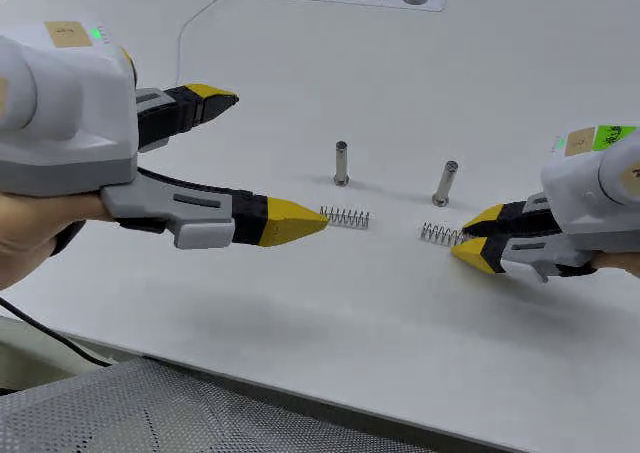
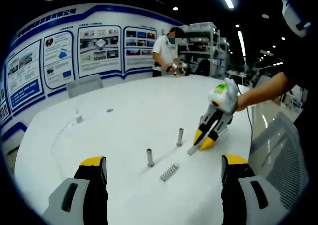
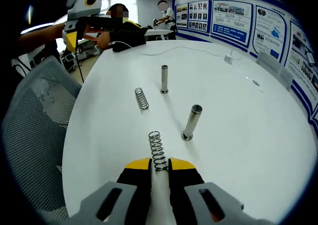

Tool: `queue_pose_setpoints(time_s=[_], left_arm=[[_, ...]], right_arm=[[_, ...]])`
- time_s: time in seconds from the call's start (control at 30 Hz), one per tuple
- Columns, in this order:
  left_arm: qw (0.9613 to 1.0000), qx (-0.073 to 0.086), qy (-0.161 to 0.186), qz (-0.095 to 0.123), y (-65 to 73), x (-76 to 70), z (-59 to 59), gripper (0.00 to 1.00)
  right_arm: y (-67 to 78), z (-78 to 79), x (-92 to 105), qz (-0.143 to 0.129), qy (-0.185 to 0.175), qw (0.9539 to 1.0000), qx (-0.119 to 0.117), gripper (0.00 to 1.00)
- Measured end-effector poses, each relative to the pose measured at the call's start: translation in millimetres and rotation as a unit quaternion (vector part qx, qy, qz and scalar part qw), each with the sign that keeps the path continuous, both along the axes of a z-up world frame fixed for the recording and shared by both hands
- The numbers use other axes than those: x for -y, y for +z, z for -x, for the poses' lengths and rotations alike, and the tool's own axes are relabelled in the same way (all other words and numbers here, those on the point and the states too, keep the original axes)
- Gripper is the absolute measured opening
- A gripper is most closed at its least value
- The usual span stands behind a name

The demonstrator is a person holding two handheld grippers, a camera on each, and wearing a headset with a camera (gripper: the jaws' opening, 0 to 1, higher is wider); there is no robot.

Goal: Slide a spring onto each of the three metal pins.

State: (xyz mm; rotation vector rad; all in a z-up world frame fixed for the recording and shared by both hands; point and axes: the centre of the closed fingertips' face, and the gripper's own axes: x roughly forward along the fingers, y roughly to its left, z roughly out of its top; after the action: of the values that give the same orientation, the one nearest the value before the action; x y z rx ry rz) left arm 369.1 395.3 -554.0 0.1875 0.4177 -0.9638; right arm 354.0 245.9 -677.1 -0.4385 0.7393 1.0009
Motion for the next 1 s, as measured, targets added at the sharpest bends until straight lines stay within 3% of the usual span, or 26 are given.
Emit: queue_pose_setpoints(time_s=[0.27,0.4,0.5,0.6,0.67,0.73,1.0], left_arm=[[1.0000,-0.001,-0.004,0.000,1.3,5.9,4.7,0.97],[0.9997,-0.006,-0.014,0.021,7.1,16.7,11.2,0.96],[0.9996,-0.006,-0.024,0.017,6.9,22.7,15.4,0.96],[0.9994,-0.007,-0.032,0.013,5.3,27.3,19.6,0.95],[0.9990,-0.010,-0.037,0.024,8.3,31.7,21.9,0.95],[0.9986,-0.010,-0.036,0.036,11.4,34.7,22.4,0.94],[0.9985,-0.003,-0.047,0.028,15.0,40.9,27.7,0.94]], right_arm=[[-0.4,4.1,-1.4,0.001,0.007,1.0000,-0.003,0.11],[0.2,3.1,-1.0,0.008,0.012,0.9999,0.004,0.10],[8.4,3.0,-4.6,-0.024,-0.003,0.9997,-0.009,0.10],[15.6,1.9,-2.6,-0.020,-0.003,0.9998,0.000,0.10],[23.4,2.3,-3.8,-0.034,-0.008,0.9994,-0.001,0.10],[29.5,3.8,-2.6,-0.035,-0.006,0.9994,0.002,0.10],[52.7,8.9,0.9,-0.029,0.007,0.9993,0.024,0.10]])
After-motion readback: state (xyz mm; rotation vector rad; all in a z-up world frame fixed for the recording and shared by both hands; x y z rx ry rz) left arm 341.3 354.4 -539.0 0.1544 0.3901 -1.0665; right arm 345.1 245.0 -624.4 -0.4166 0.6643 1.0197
